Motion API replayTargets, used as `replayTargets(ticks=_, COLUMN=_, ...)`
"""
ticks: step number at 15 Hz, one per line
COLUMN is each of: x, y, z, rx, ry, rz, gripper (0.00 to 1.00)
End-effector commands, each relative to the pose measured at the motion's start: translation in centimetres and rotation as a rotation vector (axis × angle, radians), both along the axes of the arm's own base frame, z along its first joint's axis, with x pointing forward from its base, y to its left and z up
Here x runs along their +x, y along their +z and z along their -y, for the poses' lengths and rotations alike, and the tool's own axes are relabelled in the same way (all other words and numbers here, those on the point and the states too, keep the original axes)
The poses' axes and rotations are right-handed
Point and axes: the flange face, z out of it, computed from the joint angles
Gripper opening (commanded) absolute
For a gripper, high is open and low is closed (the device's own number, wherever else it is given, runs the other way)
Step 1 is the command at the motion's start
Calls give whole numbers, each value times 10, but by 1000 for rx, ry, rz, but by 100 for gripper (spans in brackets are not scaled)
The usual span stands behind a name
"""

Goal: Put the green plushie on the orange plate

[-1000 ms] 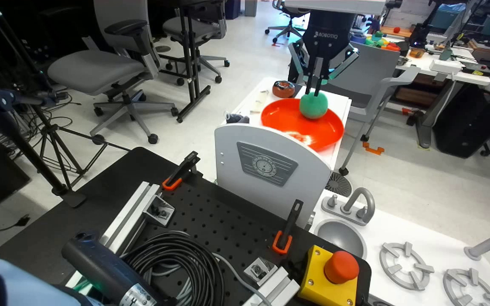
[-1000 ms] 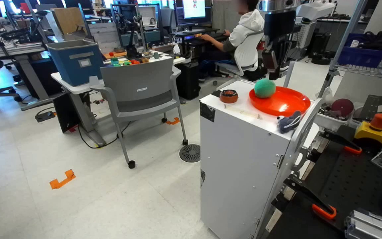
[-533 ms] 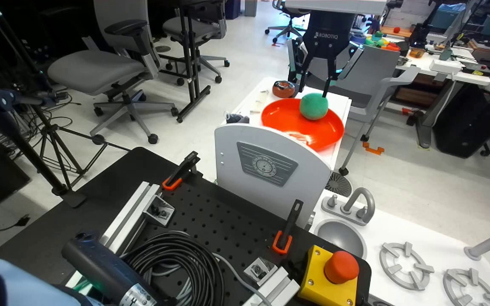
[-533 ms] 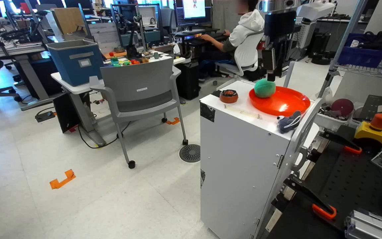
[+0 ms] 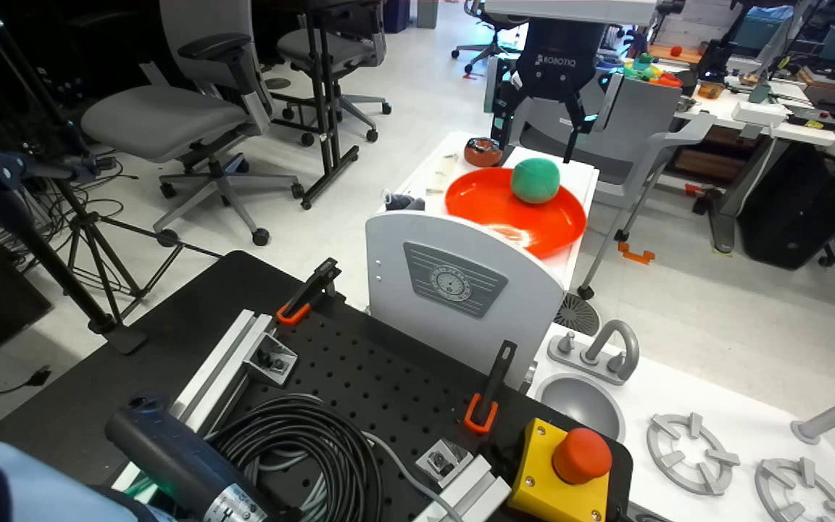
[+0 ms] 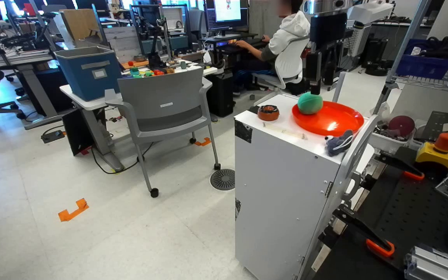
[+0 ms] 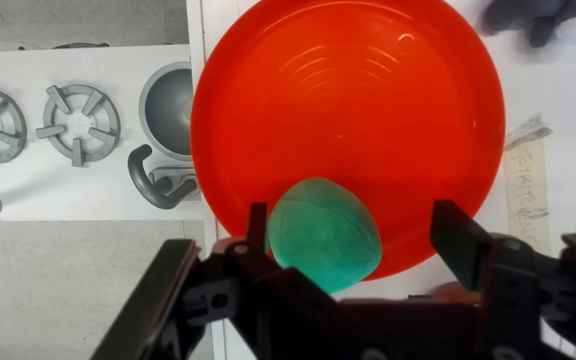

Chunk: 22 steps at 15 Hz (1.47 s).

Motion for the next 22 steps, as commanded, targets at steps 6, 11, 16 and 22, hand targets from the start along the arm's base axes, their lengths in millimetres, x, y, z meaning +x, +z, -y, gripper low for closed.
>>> replayTargets(ticks=6, x=1, y=2, z=-1, rx=-11, ry=-11, rz=17, gripper=100)
replayTargets(ticks=11, x=1, y=4, z=-4, rx=-37, ry=-1, rz=31, gripper=100)
replayTargets(ticks=16, x=1, y=1, z=-2, rx=-26, ry=-6, rz=7, gripper=100)
replayTargets(ticks=22, x=8, y=9, z=-9, rx=-35, ry=5, rz=-4, gripper=100)
